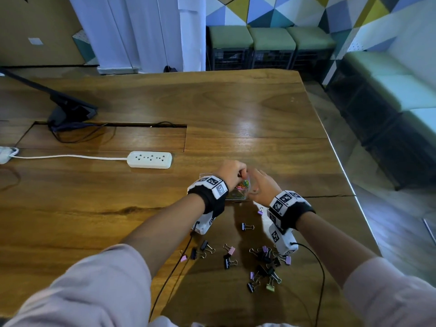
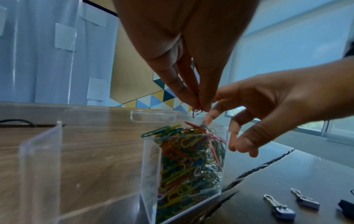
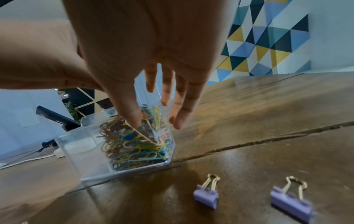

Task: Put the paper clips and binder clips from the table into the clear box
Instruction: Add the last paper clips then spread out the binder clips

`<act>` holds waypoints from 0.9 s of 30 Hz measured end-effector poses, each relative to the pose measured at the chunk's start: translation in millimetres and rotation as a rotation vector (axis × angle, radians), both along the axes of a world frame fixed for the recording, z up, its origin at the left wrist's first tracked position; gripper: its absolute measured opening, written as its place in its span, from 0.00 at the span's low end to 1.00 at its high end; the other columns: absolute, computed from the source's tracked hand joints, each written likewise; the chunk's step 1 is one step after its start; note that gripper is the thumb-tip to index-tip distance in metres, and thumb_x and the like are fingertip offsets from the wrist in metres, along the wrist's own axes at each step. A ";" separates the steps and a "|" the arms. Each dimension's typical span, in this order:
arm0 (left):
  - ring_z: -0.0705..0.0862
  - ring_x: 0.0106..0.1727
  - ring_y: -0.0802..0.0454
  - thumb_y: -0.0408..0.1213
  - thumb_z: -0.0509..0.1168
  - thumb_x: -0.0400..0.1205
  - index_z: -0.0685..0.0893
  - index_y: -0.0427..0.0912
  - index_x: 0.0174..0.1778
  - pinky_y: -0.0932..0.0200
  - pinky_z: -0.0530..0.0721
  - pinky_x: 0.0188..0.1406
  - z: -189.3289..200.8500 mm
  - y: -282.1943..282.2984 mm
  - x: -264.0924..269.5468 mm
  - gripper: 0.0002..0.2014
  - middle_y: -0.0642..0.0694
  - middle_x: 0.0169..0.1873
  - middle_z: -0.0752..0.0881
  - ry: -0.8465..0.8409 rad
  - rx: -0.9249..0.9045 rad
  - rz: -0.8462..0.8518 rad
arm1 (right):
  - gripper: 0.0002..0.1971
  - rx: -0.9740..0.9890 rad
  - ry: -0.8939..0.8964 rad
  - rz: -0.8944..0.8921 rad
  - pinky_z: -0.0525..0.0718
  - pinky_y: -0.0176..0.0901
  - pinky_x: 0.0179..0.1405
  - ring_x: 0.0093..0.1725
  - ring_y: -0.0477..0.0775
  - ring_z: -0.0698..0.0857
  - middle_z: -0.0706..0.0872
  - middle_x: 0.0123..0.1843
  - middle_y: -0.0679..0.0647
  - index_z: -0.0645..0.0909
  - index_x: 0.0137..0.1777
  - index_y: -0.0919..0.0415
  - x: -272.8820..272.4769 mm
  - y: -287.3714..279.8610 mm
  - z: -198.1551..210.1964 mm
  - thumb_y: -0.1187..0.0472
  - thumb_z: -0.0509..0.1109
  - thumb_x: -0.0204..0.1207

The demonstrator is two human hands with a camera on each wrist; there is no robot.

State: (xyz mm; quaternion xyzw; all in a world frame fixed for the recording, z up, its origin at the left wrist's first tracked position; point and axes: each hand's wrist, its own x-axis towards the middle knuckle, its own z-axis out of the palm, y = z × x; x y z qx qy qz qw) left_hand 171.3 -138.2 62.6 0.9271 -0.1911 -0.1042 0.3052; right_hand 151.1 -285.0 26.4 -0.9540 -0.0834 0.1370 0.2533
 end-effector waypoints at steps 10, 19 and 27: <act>0.80 0.59 0.47 0.34 0.70 0.77 0.88 0.37 0.49 0.57 0.73 0.64 -25.0 15.9 3.0 0.08 0.43 0.55 0.86 -0.087 0.058 -0.031 | 0.27 0.021 -0.004 -0.030 0.84 0.48 0.55 0.48 0.52 0.85 0.76 0.69 0.52 0.72 0.71 0.48 2.3 -2.1 -0.8 0.57 0.74 0.72; 0.73 0.62 0.47 0.40 0.58 0.85 0.82 0.46 0.66 0.56 0.73 0.59 -32.7 33.1 -12.5 0.15 0.44 0.59 0.78 -0.198 0.133 0.080 | 0.27 0.039 0.008 -0.057 0.85 0.49 0.54 0.43 0.51 0.86 0.76 0.69 0.51 0.71 0.71 0.48 -1.4 -0.2 2.5 0.58 0.74 0.72; 0.68 0.76 0.47 0.59 0.47 0.85 0.68 0.42 0.75 0.49 0.66 0.74 -42.2 50.6 -41.2 0.29 0.44 0.73 0.73 -0.088 0.486 0.212 | 0.28 0.004 0.012 -0.065 0.84 0.49 0.57 0.52 0.52 0.84 0.78 0.68 0.50 0.71 0.72 0.48 -0.9 1.7 3.2 0.57 0.74 0.72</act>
